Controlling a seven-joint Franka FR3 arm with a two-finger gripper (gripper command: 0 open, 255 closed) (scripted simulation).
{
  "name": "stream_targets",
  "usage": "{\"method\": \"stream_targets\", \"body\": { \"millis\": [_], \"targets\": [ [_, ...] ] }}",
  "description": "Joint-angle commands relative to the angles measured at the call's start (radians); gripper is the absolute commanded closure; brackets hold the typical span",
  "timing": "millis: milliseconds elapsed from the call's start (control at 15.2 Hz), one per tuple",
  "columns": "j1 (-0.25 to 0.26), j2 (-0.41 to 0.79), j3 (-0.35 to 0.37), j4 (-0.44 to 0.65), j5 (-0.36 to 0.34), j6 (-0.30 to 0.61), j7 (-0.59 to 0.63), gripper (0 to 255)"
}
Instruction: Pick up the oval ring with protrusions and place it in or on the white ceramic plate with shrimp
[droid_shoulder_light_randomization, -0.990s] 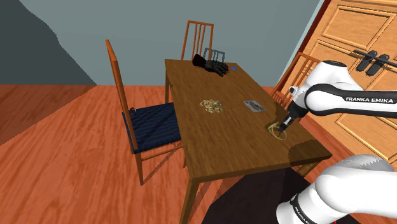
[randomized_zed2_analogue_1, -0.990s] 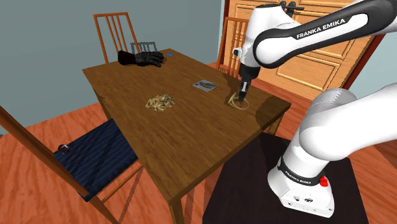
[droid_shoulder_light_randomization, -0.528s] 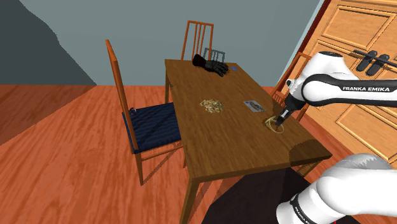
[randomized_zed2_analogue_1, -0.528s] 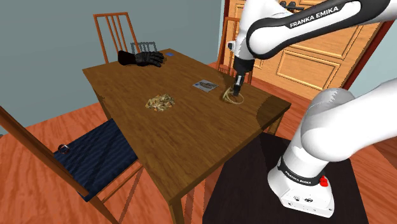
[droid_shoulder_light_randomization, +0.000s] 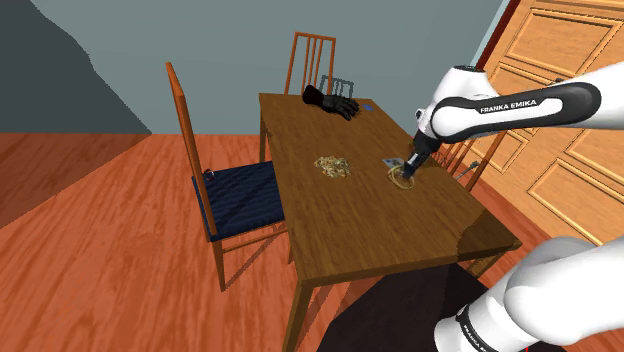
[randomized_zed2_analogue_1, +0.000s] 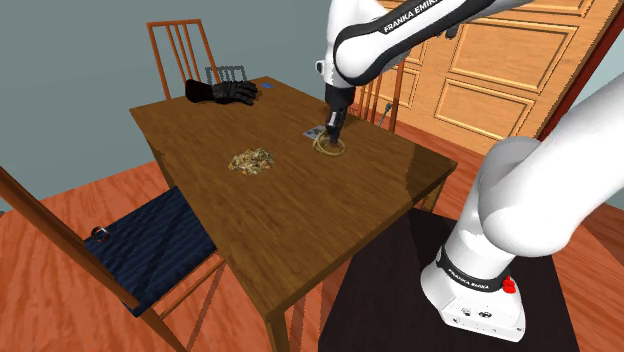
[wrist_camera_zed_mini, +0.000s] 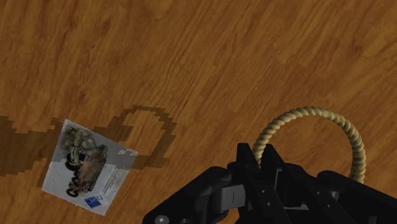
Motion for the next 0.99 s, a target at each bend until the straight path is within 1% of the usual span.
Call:
{"method": "stream_targets", "body": {
  "millis": [0,264,462,924],
  "targets": [
    [0.024,0.083,0.002,0.067,0.026,0.014,0.004,255],
    [0.062,0.237,0.01,0.213,0.081,0.019,0.009,255],
    [0.081,0.35,0.018,0.332,0.121,0.009,0.007,255],
    [0.098,0.61,0.041,0.65,0.203,-0.058,0.004,255]
  ]
}}
